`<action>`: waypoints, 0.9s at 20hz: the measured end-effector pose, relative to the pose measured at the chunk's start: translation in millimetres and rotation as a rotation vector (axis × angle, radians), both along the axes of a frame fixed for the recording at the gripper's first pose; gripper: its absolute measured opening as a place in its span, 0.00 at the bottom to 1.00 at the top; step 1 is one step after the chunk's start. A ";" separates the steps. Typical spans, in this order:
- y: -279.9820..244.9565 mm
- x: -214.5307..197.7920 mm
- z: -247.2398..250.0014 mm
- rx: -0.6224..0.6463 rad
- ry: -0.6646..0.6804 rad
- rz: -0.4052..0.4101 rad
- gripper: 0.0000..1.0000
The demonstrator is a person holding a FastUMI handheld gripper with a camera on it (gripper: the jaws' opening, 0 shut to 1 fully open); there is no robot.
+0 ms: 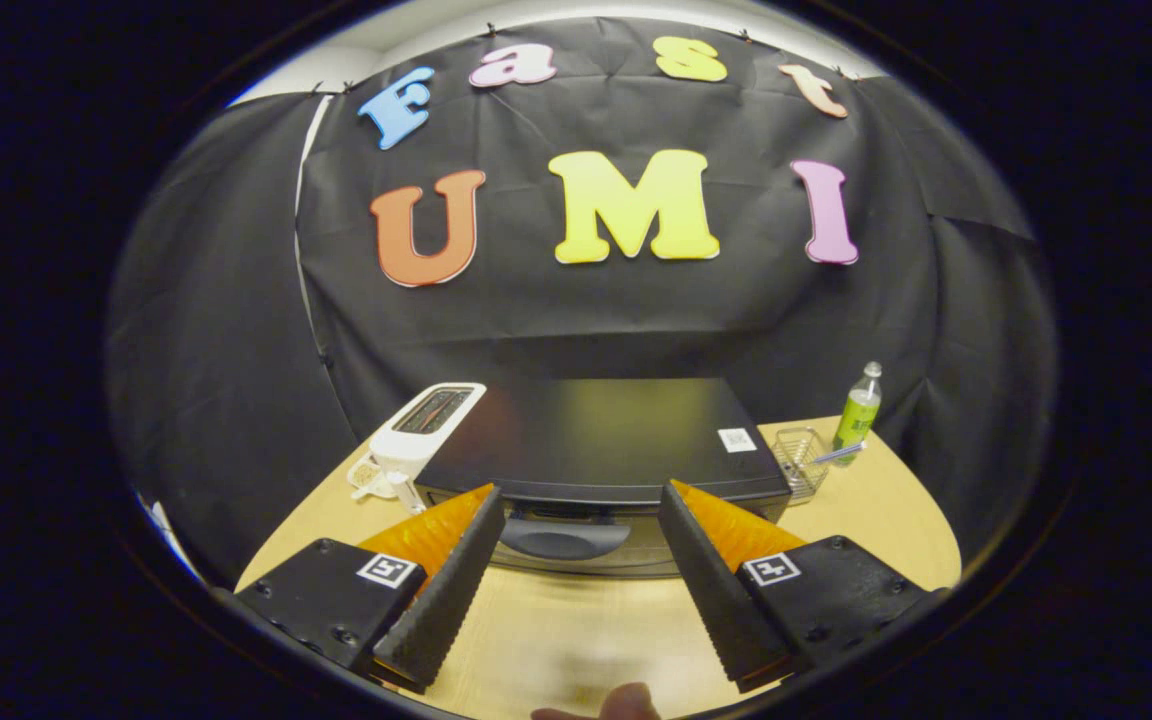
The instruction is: Open the toaster oven, put the food inside, and close the toaster oven door.
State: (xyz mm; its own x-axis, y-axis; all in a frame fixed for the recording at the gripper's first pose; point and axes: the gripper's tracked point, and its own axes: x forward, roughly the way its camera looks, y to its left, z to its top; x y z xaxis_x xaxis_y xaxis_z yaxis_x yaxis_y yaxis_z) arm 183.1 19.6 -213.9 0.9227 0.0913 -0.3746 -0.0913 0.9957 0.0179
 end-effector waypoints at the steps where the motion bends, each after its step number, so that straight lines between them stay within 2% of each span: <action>1: 3.0 8.0 -11.8 0.001 0.015 -0.003 1.00; 8: 16.1 44.5 -53.4 -0.029 0.059 -0.010 1.00; 12: 17.5 45.5 -58.9 -0.044 0.025 -0.048 1.00; 18: 18.0 33.0 -65.4 -0.055 0.002 -0.028 1.00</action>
